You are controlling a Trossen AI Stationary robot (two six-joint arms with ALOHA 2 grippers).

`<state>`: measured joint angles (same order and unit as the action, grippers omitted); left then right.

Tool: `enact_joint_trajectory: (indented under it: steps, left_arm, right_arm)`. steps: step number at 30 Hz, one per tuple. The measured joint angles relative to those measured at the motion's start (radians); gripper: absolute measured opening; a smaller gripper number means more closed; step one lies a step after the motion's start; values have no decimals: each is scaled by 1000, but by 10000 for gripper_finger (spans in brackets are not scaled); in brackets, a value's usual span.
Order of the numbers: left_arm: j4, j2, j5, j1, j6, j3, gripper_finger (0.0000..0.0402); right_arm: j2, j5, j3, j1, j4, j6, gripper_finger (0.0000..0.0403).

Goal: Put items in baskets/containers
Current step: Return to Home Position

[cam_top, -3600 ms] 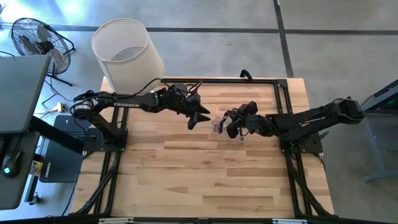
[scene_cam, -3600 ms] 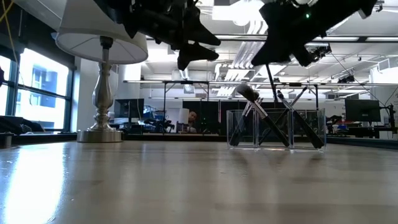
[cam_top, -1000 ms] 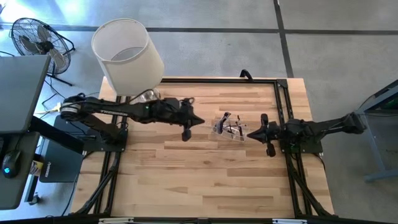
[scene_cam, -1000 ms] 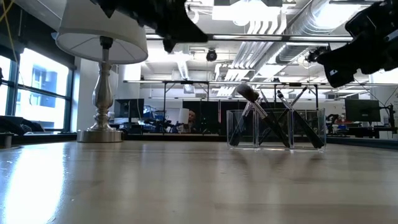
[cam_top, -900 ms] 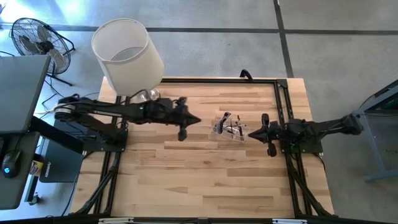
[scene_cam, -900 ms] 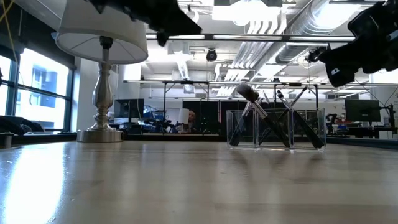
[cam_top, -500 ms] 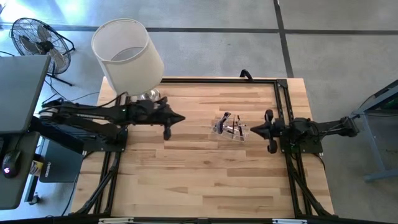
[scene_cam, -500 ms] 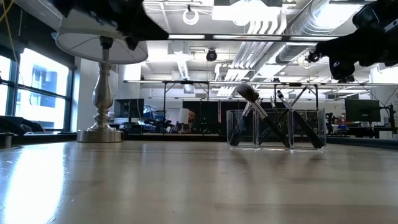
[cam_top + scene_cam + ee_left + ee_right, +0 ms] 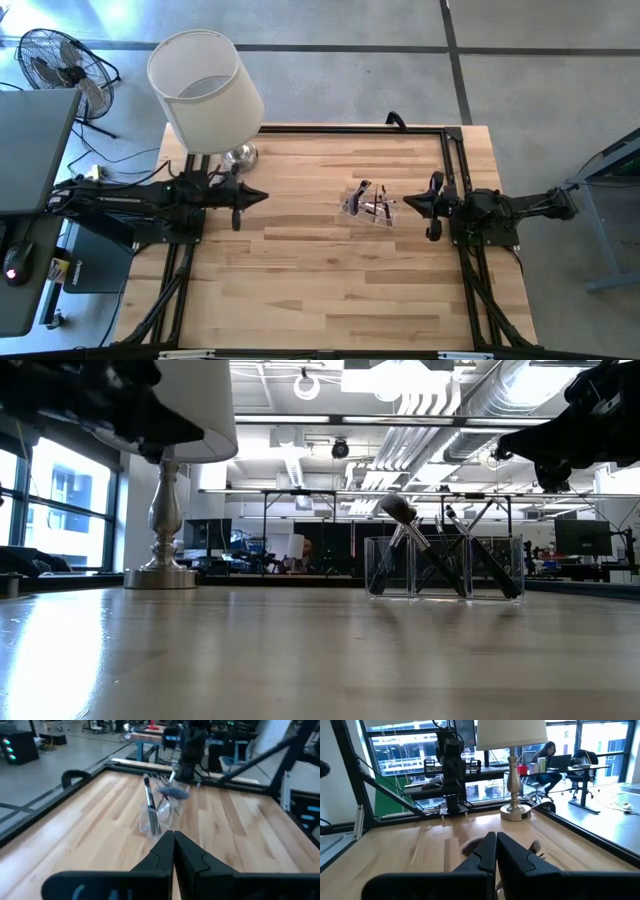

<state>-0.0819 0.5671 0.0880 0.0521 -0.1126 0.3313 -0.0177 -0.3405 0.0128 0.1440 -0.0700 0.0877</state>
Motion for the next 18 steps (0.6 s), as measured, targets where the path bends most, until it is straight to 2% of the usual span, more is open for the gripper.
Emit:
enact_joint_trajectory:
  steps: [9, 14, 18]
  left_arm:
    - [3, -259, -100, 0, 21, -147, 0]
    - [10, -387, 3, 0, 15, -180, 0]
    - [86, -482, 26, 0, 38, -180, 0]
  right_arm:
    - [0, 1, 0, 0, -1, 0, 4]
    - [0, 2, 0, 0, -2, 0, 9]
    - [0, 2, 0, 0, -2, 0, 6]
